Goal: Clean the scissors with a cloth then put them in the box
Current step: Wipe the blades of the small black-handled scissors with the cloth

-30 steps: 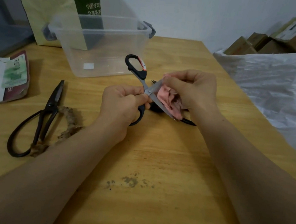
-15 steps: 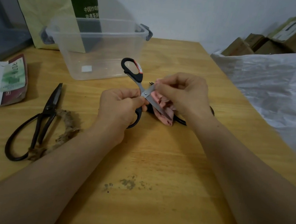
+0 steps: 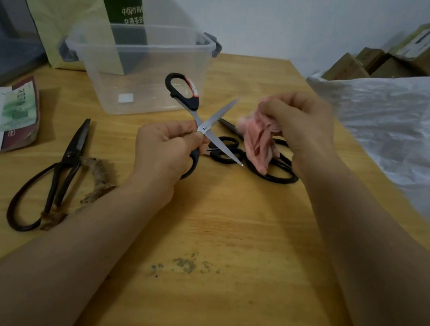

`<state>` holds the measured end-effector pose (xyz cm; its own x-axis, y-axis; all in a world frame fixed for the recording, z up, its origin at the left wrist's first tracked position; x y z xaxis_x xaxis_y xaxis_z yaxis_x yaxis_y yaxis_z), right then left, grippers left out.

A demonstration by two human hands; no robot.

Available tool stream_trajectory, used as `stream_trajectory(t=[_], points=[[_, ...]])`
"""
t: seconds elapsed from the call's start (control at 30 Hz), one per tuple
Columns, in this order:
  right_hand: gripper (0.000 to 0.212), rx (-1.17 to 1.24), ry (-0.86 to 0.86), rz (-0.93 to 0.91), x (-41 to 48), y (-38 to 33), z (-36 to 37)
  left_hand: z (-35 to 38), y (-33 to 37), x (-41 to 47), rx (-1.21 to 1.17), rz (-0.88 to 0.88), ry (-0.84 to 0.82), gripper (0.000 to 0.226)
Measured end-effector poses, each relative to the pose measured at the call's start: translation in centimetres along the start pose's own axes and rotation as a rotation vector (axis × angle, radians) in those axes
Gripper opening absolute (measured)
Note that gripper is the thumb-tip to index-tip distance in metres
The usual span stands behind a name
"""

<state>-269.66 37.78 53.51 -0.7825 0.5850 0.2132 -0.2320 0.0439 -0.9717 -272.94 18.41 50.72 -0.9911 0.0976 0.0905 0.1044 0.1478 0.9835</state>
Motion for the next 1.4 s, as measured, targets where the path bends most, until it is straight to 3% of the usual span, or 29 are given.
stream_trajectory(t=[0.07, 0.17, 0.4, 0.53, 0.67, 0.9, 1.07, 1.23, 1.4], points=[[0.006, 0.008, -0.204, 0.018, -1.3, -0.2, 2.0, 0.0, -0.1, 0.1, -0.038, 0.007, 0.010, 0.025], [0.006, -0.036, -0.396, -0.026, -2.4, 0.1, 4.1, 0.2, -0.1, 0.0, -0.054, 0.009, 0.012, 0.018], [0.010, -0.100, -0.473, -0.089, -2.8, 1.0, 5.0, 0.4, -0.3, -0.2, -0.160, -0.051, -0.035, 0.034], [0.016, -0.226, -0.530, -0.142, -2.7, 0.8, 5.3, 0.0, -1.2, 0.2, -0.193, -0.158, -0.013, 0.013], [0.018, -0.360, -0.587, -0.172, -2.8, 0.5, 5.5, -0.1, -1.5, 0.3, -0.185, -0.190, 0.006, 0.013], [0.008, -0.648, -0.527, 0.016, -2.5, 1.1, 4.1, 0.1, -1.5, 0.3, -0.145, -0.178, -0.008, 0.011], [0.005, -0.664, -0.269, -0.226, -1.7, -0.5, 3.1, -0.1, -1.3, 0.5, -0.098, -0.141, 0.018, 0.013], [0.012, -0.523, -0.396, -0.358, -3.0, -0.2, 5.2, 0.1, -0.9, 0.1, -0.143, -0.133, 0.024, 0.019], [0.004, -0.518, -0.317, -0.343, -3.0, 0.4, 5.4, 0.3, -0.3, -0.3, -0.144, -0.091, -0.004, 0.029]])
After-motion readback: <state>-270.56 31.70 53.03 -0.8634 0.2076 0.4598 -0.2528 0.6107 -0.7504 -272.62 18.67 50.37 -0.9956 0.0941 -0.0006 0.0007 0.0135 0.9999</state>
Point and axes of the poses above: each hand's wrist, its own x-axis towards the middle knuckle, its own z-axis out of the palm, y = z × x, the point moved 6 cm from there along x, towards the middle knuckle, and after that the axes turned 10 degrees about x, right-handed, at the moved point
